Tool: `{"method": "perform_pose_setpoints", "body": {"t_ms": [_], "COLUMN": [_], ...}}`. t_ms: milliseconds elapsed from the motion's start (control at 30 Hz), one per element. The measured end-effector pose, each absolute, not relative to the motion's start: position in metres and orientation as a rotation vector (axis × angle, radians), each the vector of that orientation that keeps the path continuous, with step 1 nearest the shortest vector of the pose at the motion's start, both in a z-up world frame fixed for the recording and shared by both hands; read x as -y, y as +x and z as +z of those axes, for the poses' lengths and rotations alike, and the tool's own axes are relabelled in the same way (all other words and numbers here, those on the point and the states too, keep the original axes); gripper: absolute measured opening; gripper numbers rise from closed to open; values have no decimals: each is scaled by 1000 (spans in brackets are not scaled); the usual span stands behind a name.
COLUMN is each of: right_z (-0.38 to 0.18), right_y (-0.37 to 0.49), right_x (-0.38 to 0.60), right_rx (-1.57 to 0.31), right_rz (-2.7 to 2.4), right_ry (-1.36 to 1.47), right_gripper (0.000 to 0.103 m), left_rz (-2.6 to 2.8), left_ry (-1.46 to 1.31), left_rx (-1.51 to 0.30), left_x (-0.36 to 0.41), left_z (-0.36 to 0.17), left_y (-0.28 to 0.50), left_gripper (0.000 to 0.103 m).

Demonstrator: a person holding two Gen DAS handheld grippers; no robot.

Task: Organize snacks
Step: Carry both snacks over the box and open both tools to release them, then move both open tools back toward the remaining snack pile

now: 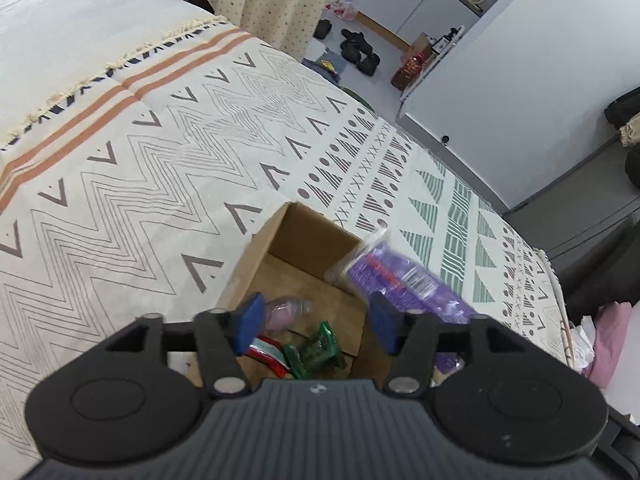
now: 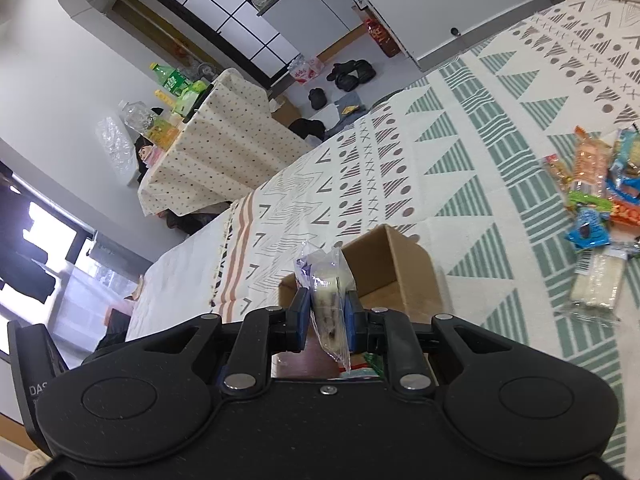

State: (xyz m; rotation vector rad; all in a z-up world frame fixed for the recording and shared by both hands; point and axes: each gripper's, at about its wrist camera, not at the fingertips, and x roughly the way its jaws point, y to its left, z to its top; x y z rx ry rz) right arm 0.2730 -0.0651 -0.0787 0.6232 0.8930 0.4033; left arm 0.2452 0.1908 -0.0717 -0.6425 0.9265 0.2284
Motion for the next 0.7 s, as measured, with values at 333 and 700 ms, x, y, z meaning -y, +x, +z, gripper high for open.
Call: {"method": "perform_pose_setpoints", "body": {"t_ms": [333,700], "right_z": [-79,-76], "right_y": [273,250], "right_x": [68,95], "right_rx": [-897,-888], "right_rz": [382,316], "right_ry": [626,591], "right_gripper": [51,70], "left_rz": [266,263], "left_ry": [-617,-629], "left_rx": [-936,-893], "left_x": [-180,-159], "left_z": [-70,-62], "left_y": [234,209], "left_gripper": [87,95]}}
